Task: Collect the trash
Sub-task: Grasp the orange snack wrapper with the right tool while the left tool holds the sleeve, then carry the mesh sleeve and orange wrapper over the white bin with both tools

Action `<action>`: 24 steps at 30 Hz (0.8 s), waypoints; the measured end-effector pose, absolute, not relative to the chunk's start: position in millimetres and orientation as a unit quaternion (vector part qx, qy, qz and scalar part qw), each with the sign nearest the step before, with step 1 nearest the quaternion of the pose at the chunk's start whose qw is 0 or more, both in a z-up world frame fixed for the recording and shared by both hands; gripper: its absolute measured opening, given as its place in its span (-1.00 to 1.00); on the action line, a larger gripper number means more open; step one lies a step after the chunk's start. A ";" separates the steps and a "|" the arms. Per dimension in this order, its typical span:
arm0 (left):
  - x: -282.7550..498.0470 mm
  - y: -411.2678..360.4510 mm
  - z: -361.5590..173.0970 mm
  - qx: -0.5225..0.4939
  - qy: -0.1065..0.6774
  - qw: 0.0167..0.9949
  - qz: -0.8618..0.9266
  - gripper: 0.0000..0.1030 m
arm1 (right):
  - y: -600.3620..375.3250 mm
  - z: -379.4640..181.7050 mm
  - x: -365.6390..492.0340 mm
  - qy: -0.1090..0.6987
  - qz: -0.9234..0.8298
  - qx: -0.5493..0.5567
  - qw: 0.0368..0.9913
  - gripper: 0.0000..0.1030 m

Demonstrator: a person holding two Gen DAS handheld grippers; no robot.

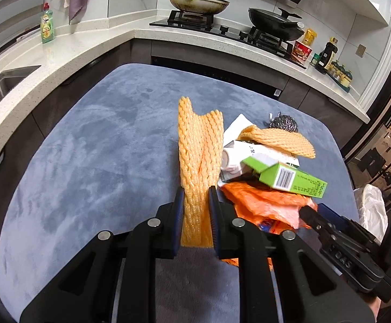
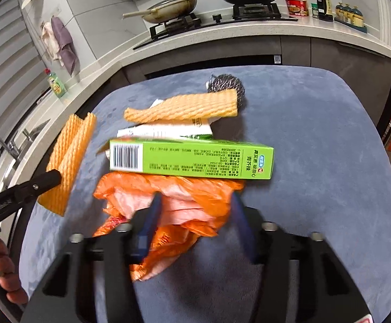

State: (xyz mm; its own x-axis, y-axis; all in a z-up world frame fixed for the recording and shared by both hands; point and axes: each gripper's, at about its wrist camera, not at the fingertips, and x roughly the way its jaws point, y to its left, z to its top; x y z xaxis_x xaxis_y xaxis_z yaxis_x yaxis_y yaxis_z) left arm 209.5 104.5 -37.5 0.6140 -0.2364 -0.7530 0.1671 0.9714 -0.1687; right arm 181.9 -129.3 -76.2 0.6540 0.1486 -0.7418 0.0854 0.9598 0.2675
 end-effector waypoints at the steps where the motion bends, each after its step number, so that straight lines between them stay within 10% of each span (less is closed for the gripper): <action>1: 206.5 104.6 -36.8 -0.040 0.424 0.898 -0.112 -0.67 | -128.6 -76.4 180.9 0.417 0.018 0.137 0.898 -0.57; 24: 117.1 54.3 18.6 -0.008 0.392 0.903 -0.174 -0.67 | -180.1 6.9 84.0 0.315 0.007 0.159 0.936 -0.87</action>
State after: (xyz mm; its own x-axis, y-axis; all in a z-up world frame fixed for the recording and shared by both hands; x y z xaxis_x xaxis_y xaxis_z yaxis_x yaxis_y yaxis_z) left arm 117.1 54.3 18.6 0.6317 -0.3217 -0.7053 0.3085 0.9390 -0.1520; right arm 84.0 -180.1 6.9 0.8015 0.1128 -0.5872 0.0872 0.9495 0.3014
